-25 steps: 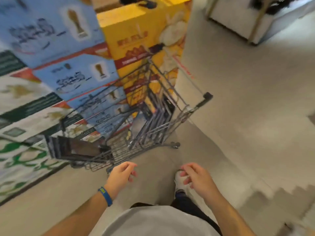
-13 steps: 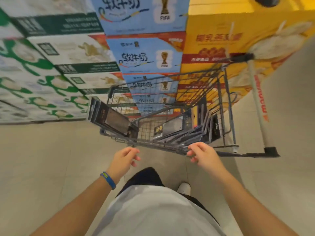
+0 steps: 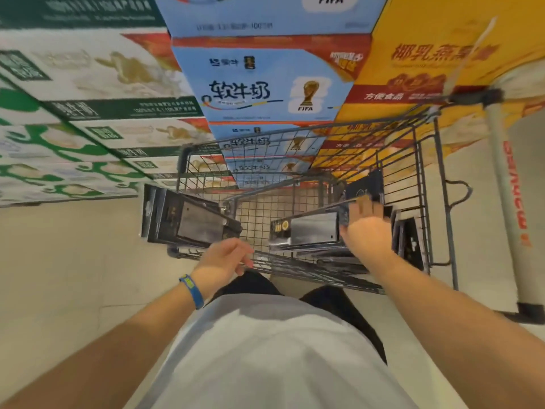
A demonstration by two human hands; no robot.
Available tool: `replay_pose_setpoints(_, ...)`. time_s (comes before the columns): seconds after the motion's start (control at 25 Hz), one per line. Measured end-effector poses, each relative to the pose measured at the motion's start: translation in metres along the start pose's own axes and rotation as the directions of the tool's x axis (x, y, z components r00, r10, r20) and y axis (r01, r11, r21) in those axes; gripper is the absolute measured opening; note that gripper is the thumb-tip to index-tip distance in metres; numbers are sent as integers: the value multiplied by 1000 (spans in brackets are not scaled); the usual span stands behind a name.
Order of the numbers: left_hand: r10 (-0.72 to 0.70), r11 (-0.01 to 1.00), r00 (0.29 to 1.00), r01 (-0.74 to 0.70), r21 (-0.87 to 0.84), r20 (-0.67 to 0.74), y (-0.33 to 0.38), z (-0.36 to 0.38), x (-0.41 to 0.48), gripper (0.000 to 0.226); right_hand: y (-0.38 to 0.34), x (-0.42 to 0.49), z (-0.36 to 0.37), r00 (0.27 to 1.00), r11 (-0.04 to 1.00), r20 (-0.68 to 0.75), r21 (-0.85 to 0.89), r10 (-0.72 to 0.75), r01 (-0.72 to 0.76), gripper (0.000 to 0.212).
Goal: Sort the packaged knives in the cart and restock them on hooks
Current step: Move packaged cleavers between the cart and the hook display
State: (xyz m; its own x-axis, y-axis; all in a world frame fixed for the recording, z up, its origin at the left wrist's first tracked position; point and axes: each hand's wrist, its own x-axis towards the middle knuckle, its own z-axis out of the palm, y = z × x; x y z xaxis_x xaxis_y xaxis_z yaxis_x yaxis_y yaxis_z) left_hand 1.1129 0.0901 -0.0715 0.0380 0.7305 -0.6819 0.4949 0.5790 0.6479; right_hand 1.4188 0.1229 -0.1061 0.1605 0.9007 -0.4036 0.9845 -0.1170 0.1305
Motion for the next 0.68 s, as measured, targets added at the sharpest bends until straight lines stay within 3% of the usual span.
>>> replay_pose_setpoints(0.12, 34, 998, 995, -40, 57, 95, 10, -9, 34, 24, 0, 45, 10, 981, 989, 191, -145, 25, 3, 76)
replay_pose_setpoints(0.28, 6, 997, 988, -17, 69, 153, 16, -7, 63, 23, -10, 54, 25, 985, 909, 155, -417, 80, -8, 54)
replay_pose_setpoints(0.4, -15, 998, 984, 4, 61, 179, 17, 9, 69, 25, -14, 49, 18, 979, 917, 136, -389, 152, -88, 46)
replay_pose_setpoints(0.48, -16, 997, 979, 2, 72, 203, 15, 21, 67, 26, -20, 34, 19, 978, 934, 165, -352, 128, -63, 45)
replay_pose_setpoints(0.6, -30, 994, 973, 4, 113, 228, 17, 37, 64, 27, -25, -2, 32, 934, 962, 344, -275, 97, 1, 62)
replay_pose_setpoints(0.68, -26, 993, 970, -4, 122, 241, 20, 46, 64, 26, -19, -16, 36, 884, 982, 459, -191, 88, 1, 59)
